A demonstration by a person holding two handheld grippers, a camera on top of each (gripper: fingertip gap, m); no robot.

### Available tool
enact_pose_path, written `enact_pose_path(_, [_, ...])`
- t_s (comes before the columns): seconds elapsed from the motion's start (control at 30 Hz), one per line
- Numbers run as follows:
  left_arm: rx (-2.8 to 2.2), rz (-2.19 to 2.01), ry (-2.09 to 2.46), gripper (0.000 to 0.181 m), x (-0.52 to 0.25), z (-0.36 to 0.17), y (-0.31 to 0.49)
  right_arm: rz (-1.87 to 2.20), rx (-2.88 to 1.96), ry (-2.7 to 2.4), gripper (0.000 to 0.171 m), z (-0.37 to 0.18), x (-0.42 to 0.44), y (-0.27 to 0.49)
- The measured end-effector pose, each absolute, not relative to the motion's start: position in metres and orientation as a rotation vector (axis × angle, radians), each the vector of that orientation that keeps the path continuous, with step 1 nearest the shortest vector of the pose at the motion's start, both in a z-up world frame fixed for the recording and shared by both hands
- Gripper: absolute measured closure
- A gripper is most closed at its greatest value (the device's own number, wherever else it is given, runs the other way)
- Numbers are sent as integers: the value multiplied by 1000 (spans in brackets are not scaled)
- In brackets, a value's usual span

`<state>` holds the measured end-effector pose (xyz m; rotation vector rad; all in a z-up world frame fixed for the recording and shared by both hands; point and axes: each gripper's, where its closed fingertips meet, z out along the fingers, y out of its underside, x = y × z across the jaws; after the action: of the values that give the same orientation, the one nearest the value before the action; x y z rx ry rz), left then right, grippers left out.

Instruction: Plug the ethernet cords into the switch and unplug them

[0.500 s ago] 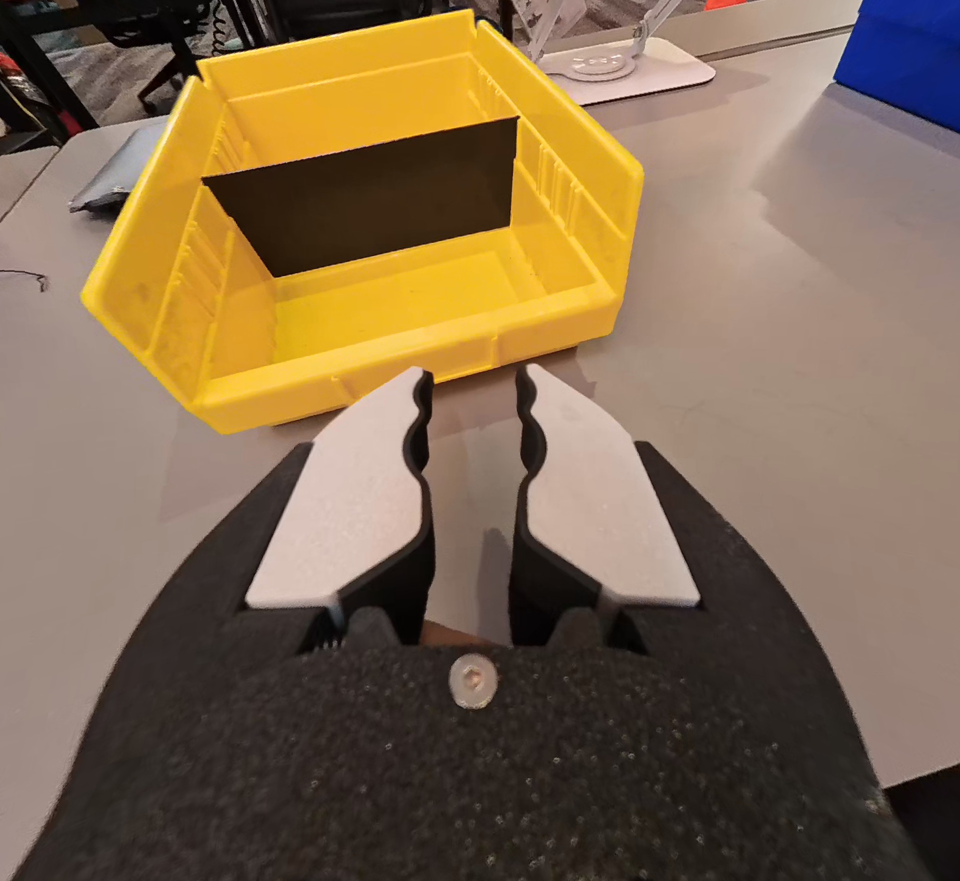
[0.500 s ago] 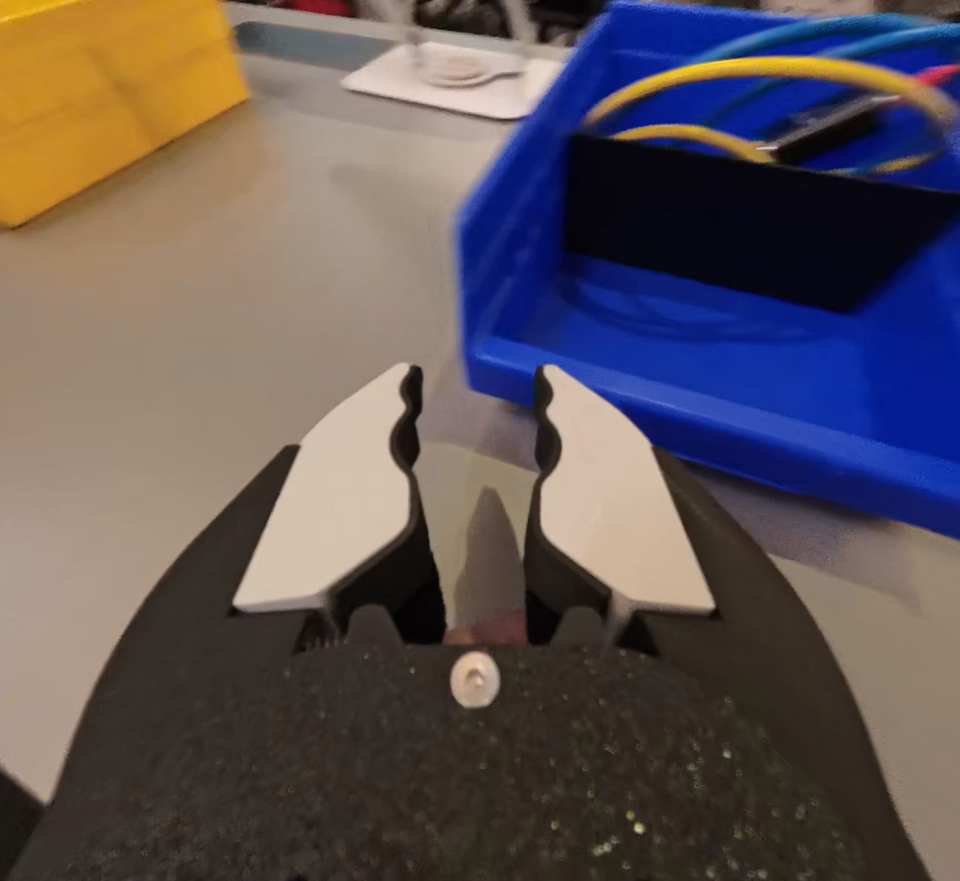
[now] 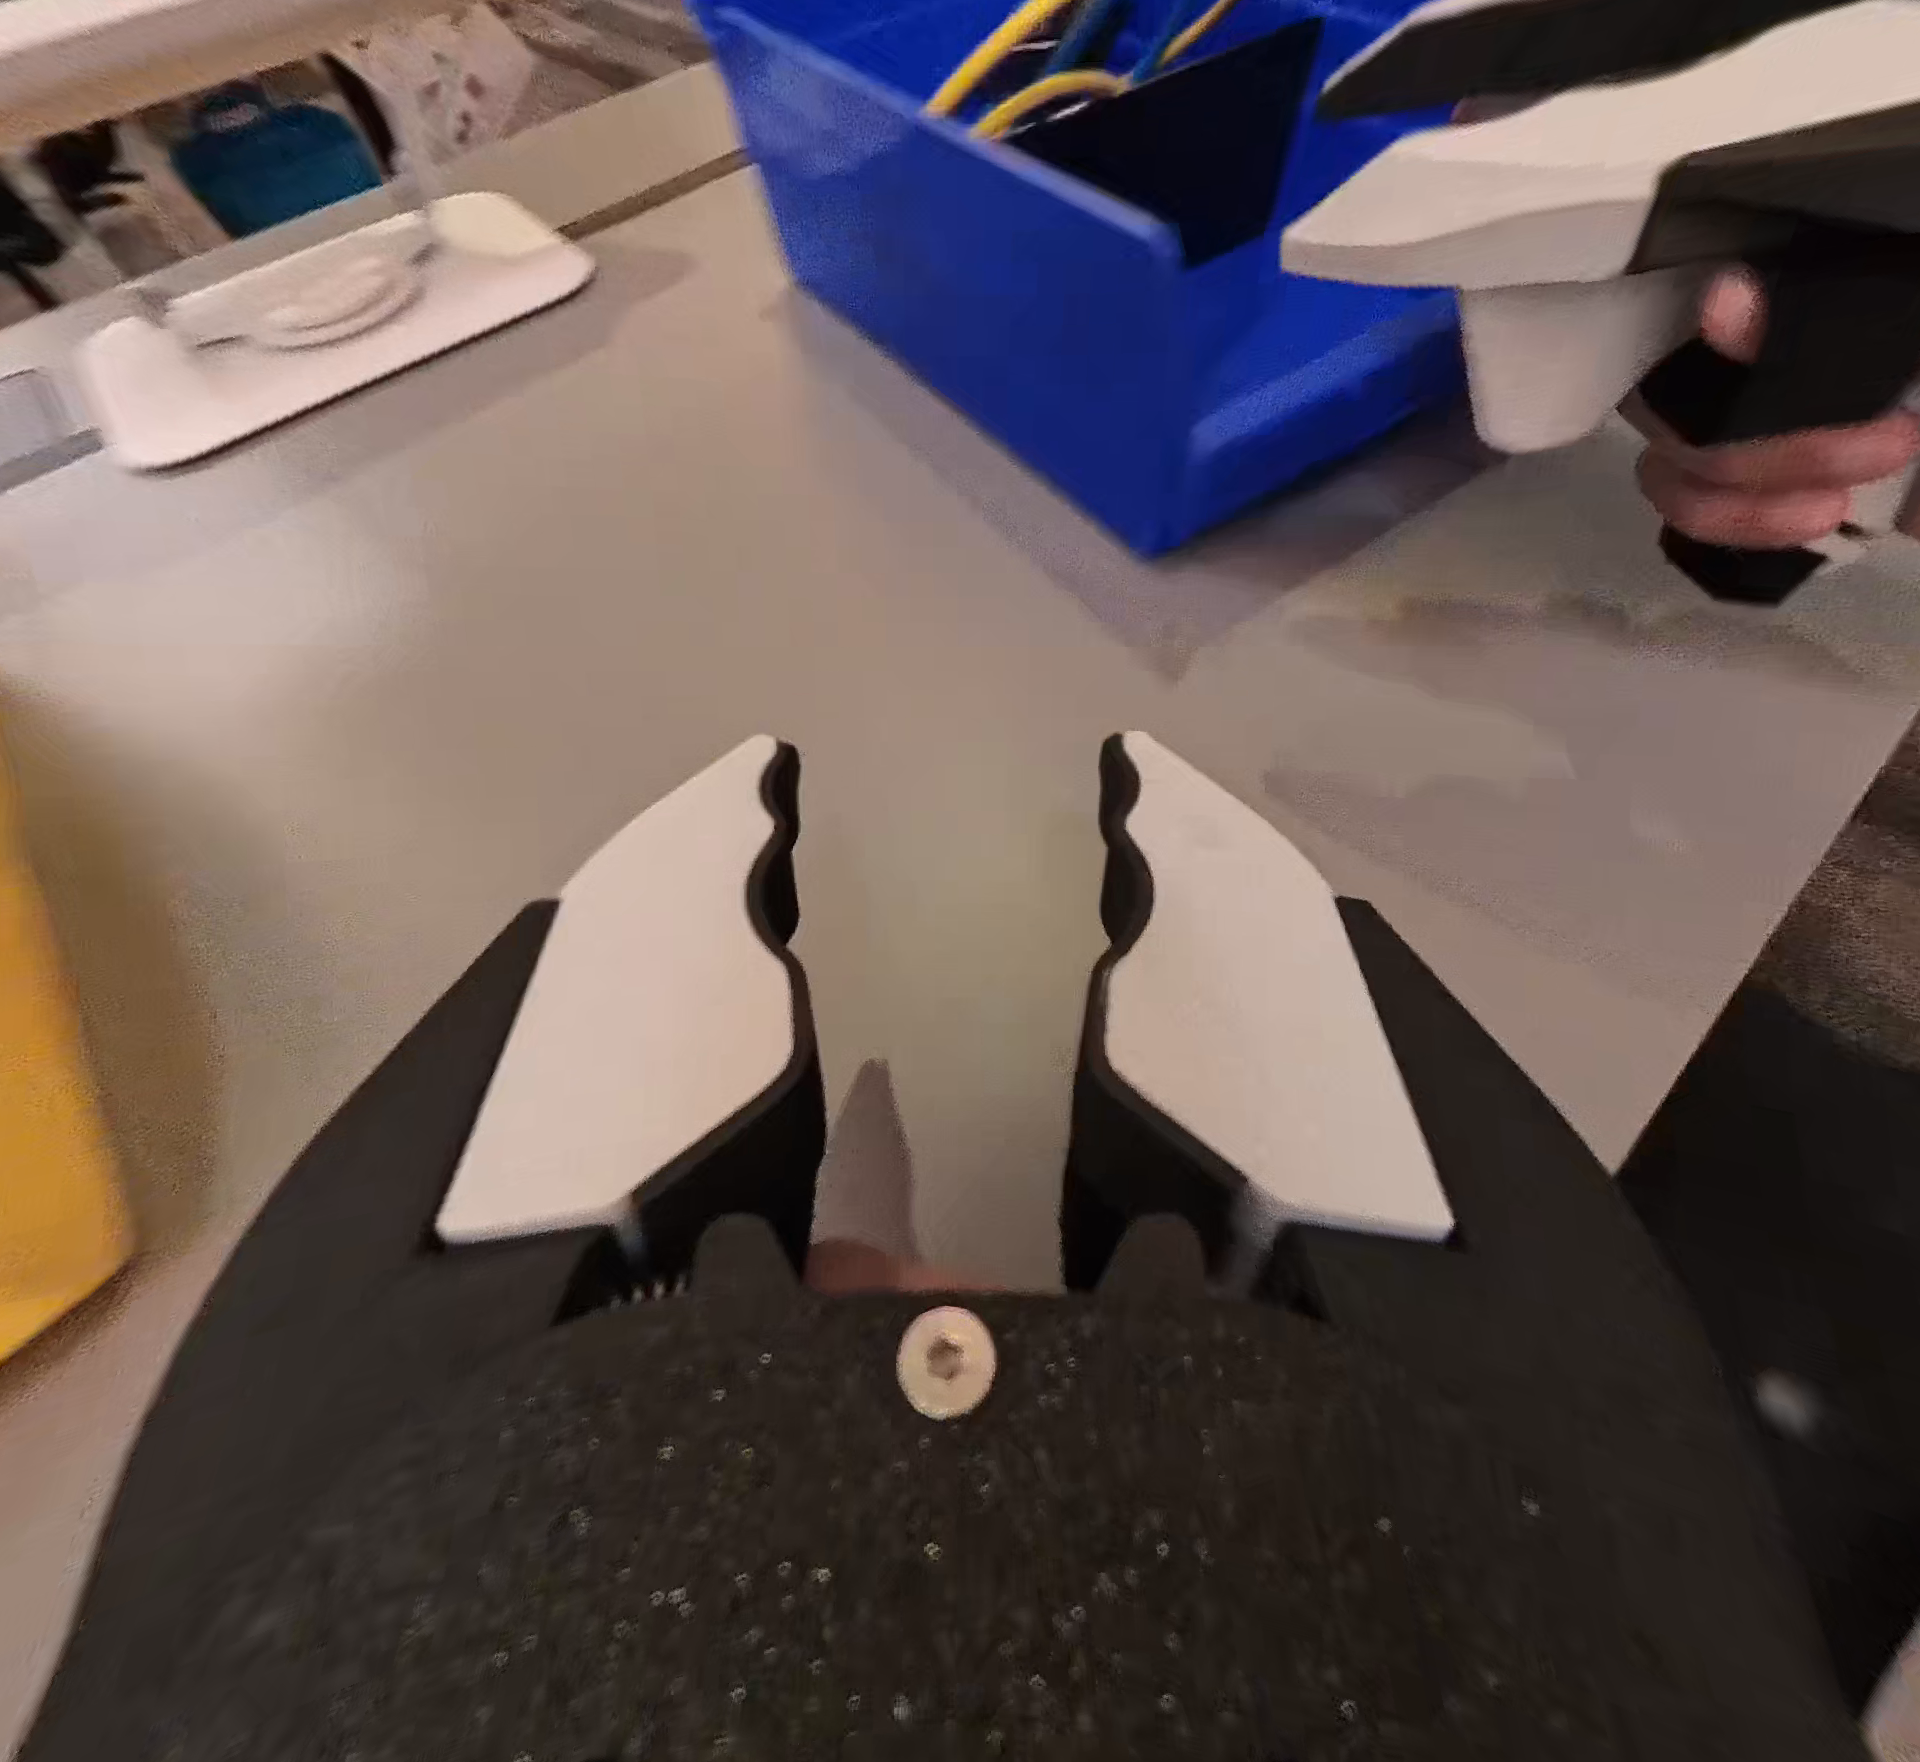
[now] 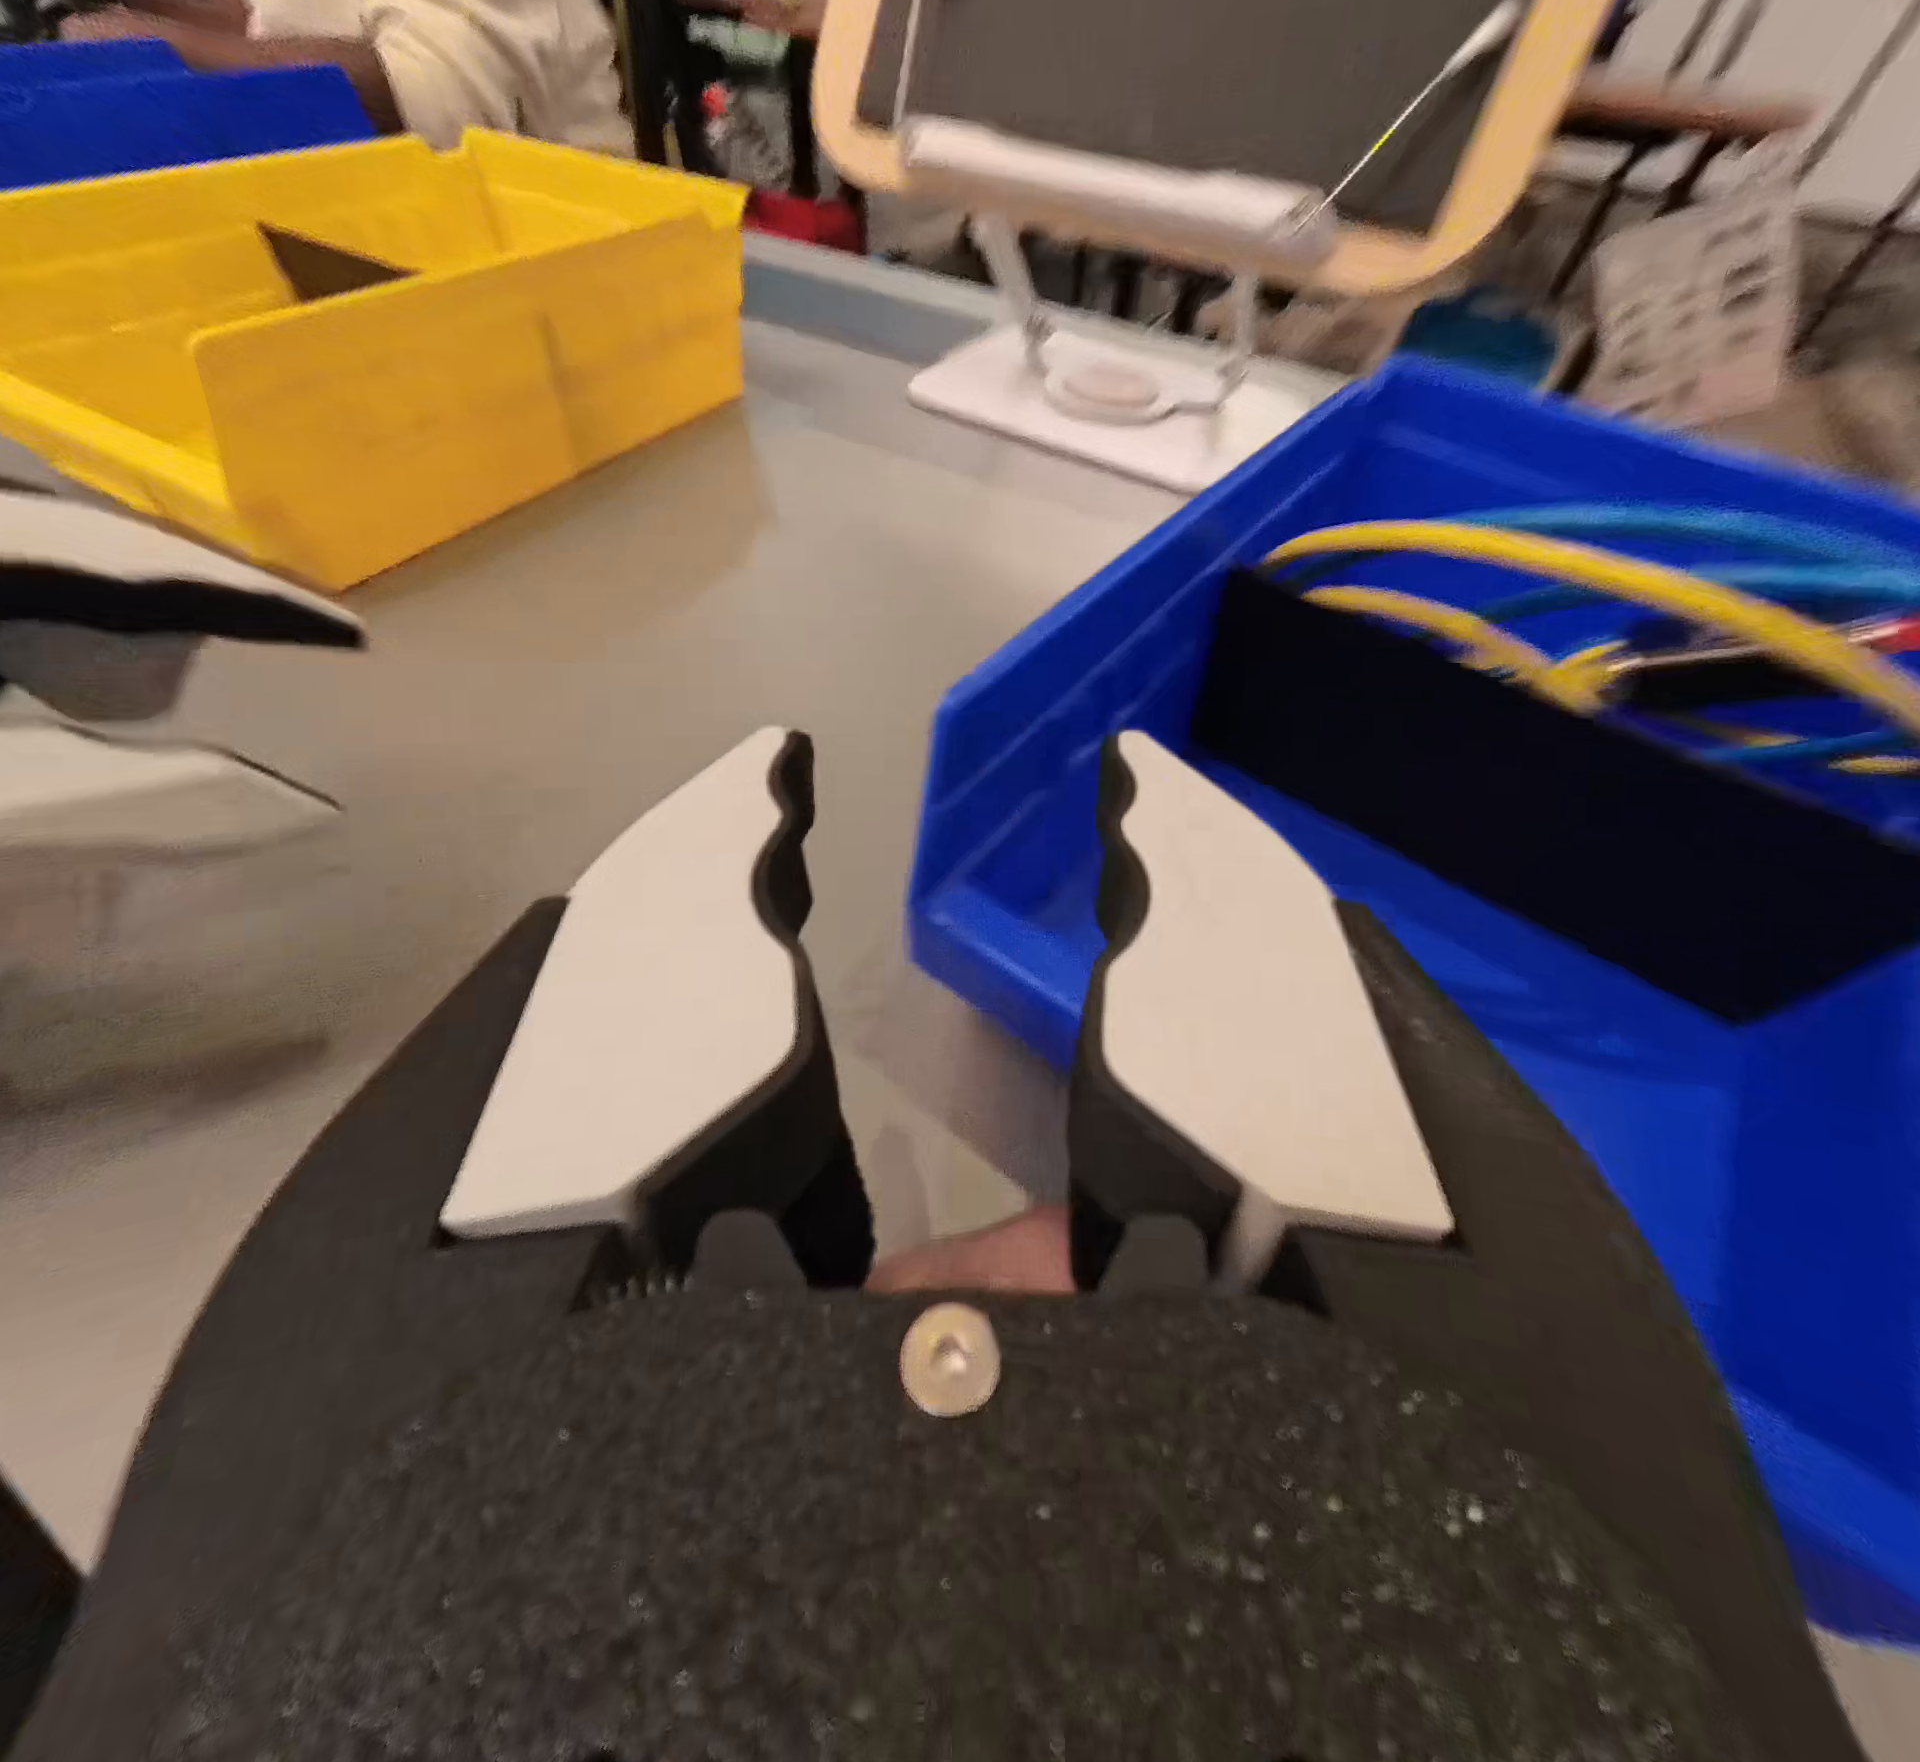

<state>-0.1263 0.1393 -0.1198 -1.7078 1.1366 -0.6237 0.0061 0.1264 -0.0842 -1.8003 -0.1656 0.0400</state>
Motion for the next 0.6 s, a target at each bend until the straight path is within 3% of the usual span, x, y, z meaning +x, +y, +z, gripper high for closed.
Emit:
enact_pose_path(0.1, [-1704,-644,1110,126,-60,-112,140,-93,-1682,33,129,-50,52,99])
enact_pose_path(0.17, [-1741,-651,1065,122,-28,-111,152,-80,-1666,218,123,-43,88,84])
enact_pose_path(0.33, [-1856,-675,1010,122,15,-126,174,-266,-1804,532,115,-84,171,54])
enact_pose_path(0.47, [-1900,-692,1016,148,31,-137,175,-213,-1907,604,117,-117,188,53])
enact_pose_path(0.5, [-1915,-712,1016,155,34,-138,172,-191,-1937,613,121,-125,189,56])
enact_pose_path(0.57, [-1942,-691,978,162,33,-138,173,-148,-1932,593,162,-128,185,63])
enact_pose_path(0.6, [-1943,-646,973,166,31,-137,175,-152,-1926,593,167,-128,183,65])
